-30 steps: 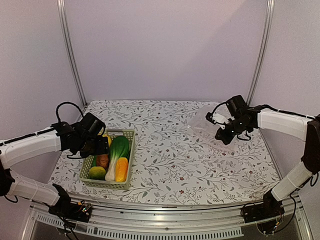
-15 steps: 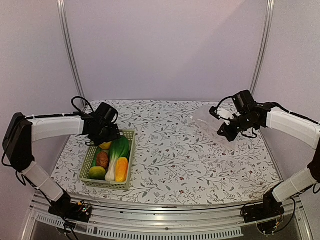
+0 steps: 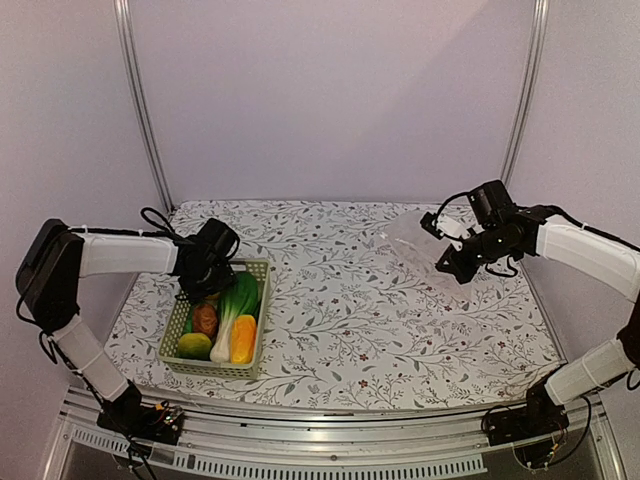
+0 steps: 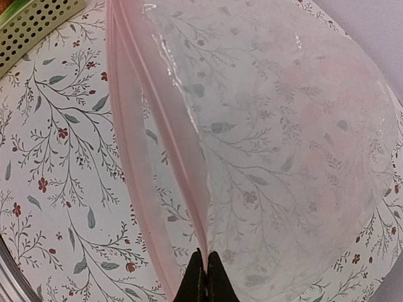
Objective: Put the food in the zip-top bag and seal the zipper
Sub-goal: Pick up the fake fruit from the bin, then place the fake fruit in the zipper food storage bag, then pick up the fake fruit from the bin, then place the fake fruit in the zipper food storage bag, then pick up the fake fruit from the bin.
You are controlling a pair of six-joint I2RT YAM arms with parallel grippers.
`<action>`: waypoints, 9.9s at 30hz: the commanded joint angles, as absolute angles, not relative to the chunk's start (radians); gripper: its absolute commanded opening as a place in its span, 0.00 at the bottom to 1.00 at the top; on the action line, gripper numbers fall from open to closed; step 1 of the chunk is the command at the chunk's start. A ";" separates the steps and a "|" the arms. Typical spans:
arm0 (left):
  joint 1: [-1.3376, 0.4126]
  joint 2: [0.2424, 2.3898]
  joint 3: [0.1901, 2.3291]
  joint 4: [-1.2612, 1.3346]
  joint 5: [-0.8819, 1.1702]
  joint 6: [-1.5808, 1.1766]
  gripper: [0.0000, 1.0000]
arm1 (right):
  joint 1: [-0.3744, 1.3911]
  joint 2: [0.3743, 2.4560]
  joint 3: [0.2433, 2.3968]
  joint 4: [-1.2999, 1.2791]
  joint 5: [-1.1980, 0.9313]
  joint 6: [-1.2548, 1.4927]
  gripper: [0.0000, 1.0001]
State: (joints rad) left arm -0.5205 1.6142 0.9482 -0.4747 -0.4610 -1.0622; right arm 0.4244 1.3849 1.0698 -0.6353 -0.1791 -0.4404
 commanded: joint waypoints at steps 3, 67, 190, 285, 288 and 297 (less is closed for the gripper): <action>-0.488 1.699 0.982 -0.451 -0.519 -1.090 0.78 | 0.417 1.344 1.041 -0.642 -0.222 -0.439 0.01; -1.060 1.927 1.274 0.267 0.141 -0.684 0.32 | 0.506 1.572 1.304 -0.809 -0.356 -0.367 0.00; -0.877 1.289 1.221 -0.671 -0.407 -0.605 0.37 | 0.282 1.439 1.297 -0.856 -0.311 -0.438 0.00; -0.972 1.141 0.906 -1.130 -0.500 -1.234 0.74 | 0.289 1.615 1.558 -0.980 -0.666 -0.470 0.00; -0.929 1.172 0.897 -1.123 -0.480 -1.214 0.78 | 0.289 1.594 1.554 -0.964 -0.619 -0.449 0.00; -0.758 1.297 0.875 -1.033 -0.350 -1.073 0.80 | 0.295 1.580 1.515 -0.950 -0.597 -0.435 0.00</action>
